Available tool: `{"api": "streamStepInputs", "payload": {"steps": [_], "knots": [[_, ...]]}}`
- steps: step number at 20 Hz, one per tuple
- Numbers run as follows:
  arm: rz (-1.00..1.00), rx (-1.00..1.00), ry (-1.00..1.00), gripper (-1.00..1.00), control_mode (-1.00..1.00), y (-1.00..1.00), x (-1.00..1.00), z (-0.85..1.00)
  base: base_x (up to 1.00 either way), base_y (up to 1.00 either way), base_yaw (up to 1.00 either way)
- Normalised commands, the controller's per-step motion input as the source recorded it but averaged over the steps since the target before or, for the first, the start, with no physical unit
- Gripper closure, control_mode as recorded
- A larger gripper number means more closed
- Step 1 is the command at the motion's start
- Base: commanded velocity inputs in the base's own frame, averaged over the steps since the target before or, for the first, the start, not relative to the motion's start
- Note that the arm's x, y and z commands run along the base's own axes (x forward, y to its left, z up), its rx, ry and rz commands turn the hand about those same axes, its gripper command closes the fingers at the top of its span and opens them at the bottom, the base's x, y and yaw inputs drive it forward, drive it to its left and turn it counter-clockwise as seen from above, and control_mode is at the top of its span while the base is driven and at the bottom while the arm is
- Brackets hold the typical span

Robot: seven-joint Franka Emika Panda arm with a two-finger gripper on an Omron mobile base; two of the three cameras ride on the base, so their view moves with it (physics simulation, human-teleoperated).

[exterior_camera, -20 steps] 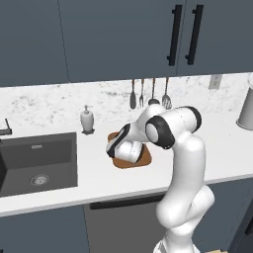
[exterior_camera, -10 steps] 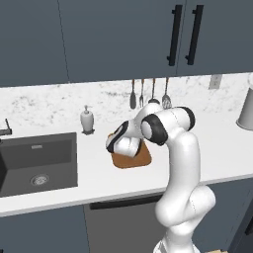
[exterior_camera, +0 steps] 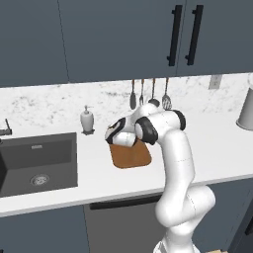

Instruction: Pick up the sponge from the counter and clean the cutting board by briefly scrubbing or pressing down on the cutting board. Once finished, release the sponge.

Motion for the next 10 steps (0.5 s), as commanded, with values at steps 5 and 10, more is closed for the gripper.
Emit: {"api": "streamStepInputs", "payload": {"steps": [5,10], "knots": [[-0.01,0.00,-0.07,1.00,-1.00,0.08,0.33,-0.51,0.00,0.00,0.00],[-0.03,0.02,0.00,1.00,-1.00,0.00,-0.55,0.11,0.00,0.00,0.00]]}}
